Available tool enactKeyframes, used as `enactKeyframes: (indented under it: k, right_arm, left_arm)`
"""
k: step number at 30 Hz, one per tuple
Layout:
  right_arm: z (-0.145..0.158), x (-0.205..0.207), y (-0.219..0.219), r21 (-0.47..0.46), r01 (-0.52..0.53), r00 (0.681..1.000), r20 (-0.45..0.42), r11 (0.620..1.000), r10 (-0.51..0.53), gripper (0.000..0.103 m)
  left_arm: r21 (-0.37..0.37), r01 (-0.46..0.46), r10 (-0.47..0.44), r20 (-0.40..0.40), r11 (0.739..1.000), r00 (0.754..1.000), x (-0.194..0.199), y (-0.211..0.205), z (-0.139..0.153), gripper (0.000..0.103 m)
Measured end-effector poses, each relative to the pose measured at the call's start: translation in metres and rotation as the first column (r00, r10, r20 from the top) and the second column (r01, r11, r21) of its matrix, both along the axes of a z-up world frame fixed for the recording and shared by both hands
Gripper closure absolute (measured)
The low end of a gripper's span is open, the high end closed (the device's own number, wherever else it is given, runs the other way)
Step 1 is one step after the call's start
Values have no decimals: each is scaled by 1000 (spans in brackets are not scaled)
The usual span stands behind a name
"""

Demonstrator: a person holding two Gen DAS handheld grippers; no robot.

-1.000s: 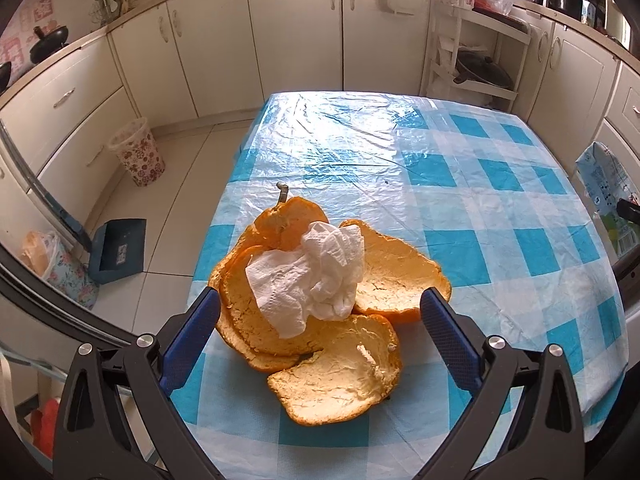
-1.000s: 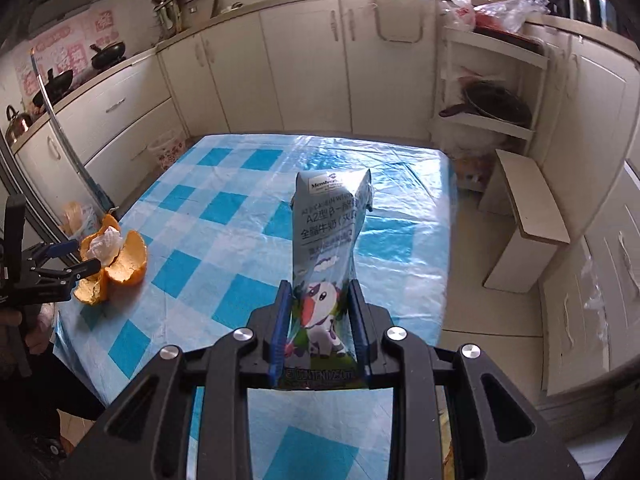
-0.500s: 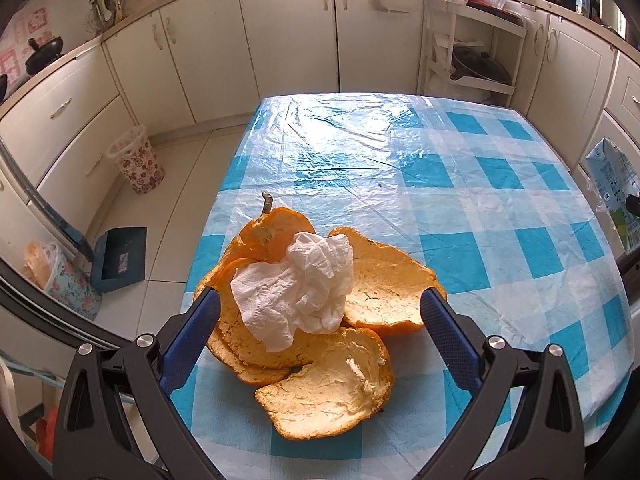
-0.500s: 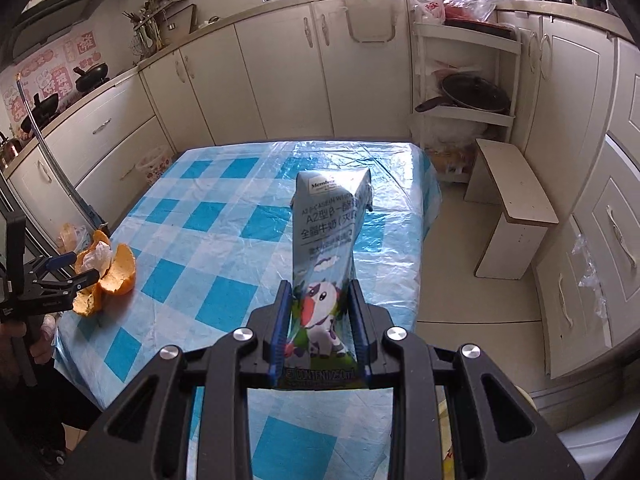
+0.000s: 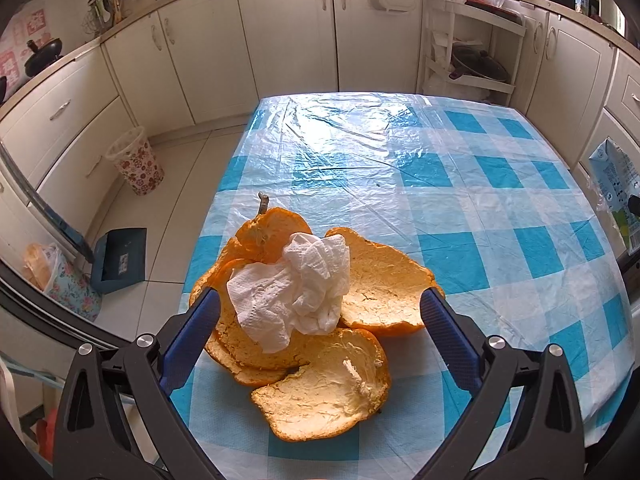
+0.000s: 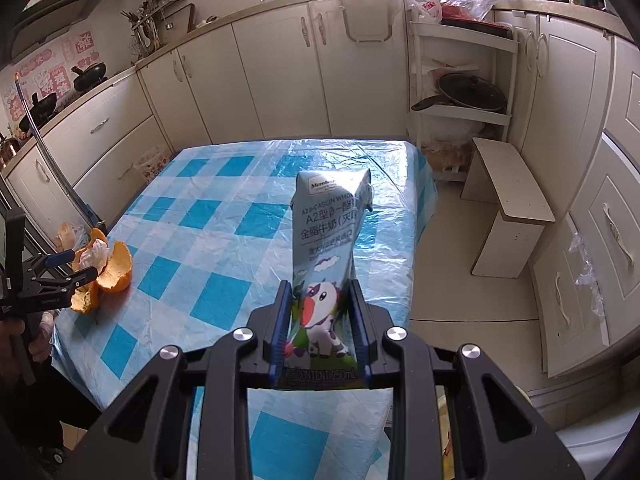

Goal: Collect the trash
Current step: 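Carry the juice carton with the right gripper over the yellow bucket, then open the right gripper to drop the carton into the bucket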

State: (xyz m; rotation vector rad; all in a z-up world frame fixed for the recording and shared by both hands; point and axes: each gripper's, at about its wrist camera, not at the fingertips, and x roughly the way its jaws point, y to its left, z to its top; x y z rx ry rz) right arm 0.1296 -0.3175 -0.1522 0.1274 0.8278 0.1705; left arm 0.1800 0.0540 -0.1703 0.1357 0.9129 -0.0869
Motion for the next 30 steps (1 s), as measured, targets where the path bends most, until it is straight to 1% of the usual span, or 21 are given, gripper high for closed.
enactKeyframes:
  k: [4, 8, 10, 14, 16, 19, 22, 26, 30]
  right_arm:
    - [3, -5, -16, 0, 64, 998, 9, 998, -64, 74]
    - [6, -11, -45, 6, 145, 989, 1, 989, -145, 74]
    - [4, -14, -62, -10, 185, 982, -21, 983, -185, 74]
    - [-9, -27, -98, -28, 258, 961, -96, 966, -259, 74]
    - [-22, -37, -111, -76, 278, 949, -134, 958, -286, 74]
    - [-53, -53, -132, -88, 315, 920, -217, 945, -326, 74]
    - [-89, -71, -148, -81, 353, 886, -291, 932, -361, 74]
    - [-132, -84, -154, -87, 371, 850, -369, 924, -376, 74]
    - [-161, -87, -152, -88, 370, 828, -421, 925, -371, 74]
  left_arm:
    - [-1, 0, 0, 0, 1000, 1000, 0, 0, 0, 7]
    - [-2, 2, -2, 0, 1000, 1000, 0, 0, 0, 7]
    - [-4, 1, -1, -2, 1000, 1000, 0, 0, 0, 7]
    - [-3, 2, -2, -2, 1000, 1000, 0, 0, -1, 7]
    - [-5, 0, 0, -2, 1000, 1000, 0, 0, -1, 7]
    - [-4, 3, -3, -2, 1000, 1000, 0, 0, -1, 7]
    - [-1, 6, -6, -4, 1000, 1000, 0, -3, -3, 7]
    - [3, 8, -8, -7, 1000, 1000, 0, -6, -5, 7]
    - [3, 9, -9, -7, 1000, 1000, 0, -6, -5, 7]
